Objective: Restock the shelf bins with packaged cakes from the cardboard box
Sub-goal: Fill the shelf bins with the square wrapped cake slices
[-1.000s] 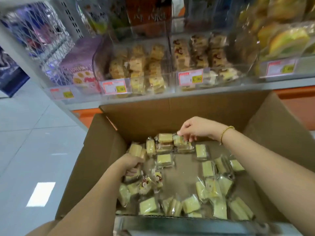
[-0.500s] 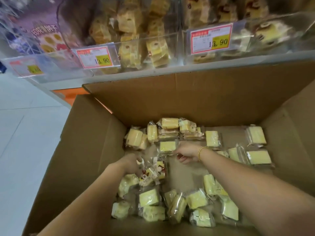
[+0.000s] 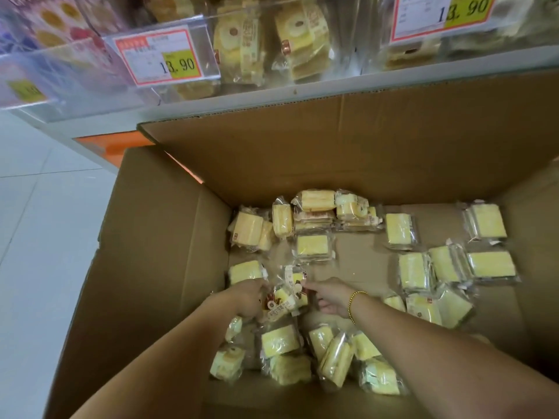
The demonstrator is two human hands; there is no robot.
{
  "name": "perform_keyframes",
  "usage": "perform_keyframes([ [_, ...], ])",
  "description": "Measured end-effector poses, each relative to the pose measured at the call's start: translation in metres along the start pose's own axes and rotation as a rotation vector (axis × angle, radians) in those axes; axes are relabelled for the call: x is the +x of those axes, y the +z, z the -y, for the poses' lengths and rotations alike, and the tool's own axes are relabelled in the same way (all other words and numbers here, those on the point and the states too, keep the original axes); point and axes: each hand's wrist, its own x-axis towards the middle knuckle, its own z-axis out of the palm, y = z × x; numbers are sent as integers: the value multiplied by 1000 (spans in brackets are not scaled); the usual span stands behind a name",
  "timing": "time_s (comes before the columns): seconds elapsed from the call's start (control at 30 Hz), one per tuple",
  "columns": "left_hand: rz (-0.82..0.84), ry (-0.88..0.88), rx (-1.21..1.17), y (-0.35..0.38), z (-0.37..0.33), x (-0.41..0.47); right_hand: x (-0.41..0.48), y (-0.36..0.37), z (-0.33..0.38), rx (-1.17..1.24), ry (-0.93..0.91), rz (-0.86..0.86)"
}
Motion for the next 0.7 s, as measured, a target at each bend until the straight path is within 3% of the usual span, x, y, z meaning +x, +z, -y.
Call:
perform_keyframes([
  [0.2, 10, 96, 161, 9, -6, 6, 3, 3, 2, -28, 2, -41],
  [0.3, 87, 87, 173, 4, -5, 2, -2, 1, 7, -578, -136, -254],
  [0.37, 122, 23, 76, -10, 4, 6, -5, 2, 12, -880, -368, -369],
  [0.47, 146, -116, -83, -37, 22, 14, -11, 7, 22, -1272, -819, -236],
  [0.53, 146, -189, -99, -55, 29, 13, -9, 14, 32, -1458, -988, -62],
  [0.7, 86, -235, -39, -79, 38, 7, 13, 33, 54, -1795, -872, 47],
])
